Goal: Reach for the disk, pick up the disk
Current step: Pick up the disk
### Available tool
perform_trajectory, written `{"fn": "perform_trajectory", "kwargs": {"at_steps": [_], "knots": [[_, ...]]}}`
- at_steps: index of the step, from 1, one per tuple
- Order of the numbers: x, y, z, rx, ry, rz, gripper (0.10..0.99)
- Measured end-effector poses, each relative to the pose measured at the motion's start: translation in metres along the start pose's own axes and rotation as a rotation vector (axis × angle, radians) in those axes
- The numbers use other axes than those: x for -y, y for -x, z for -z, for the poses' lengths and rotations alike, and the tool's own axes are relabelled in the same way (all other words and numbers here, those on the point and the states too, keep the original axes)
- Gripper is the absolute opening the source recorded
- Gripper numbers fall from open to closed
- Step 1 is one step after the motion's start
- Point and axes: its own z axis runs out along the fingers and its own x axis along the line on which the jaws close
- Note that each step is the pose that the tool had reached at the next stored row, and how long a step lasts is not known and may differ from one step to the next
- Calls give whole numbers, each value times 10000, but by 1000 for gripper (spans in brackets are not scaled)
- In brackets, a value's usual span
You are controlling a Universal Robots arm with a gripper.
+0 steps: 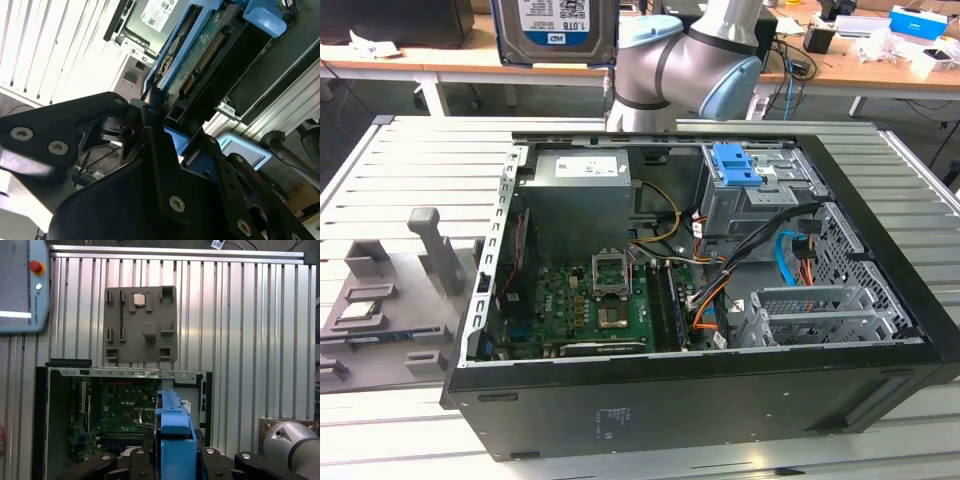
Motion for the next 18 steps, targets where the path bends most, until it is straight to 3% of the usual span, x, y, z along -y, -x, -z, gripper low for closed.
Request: {"fn": "perform_trajectory", "kwargs": {"at_steps": [2, 9, 13, 16, 18], "knots": [[95, -2, 1, 0, 1, -2, 365], [307, -7, 4, 0, 4, -1, 365], [518, -13, 5, 1, 5, -2, 365], [615, -16, 6, 0, 6, -3, 365], [744, -20, 3, 1, 8, -2, 365]]}}
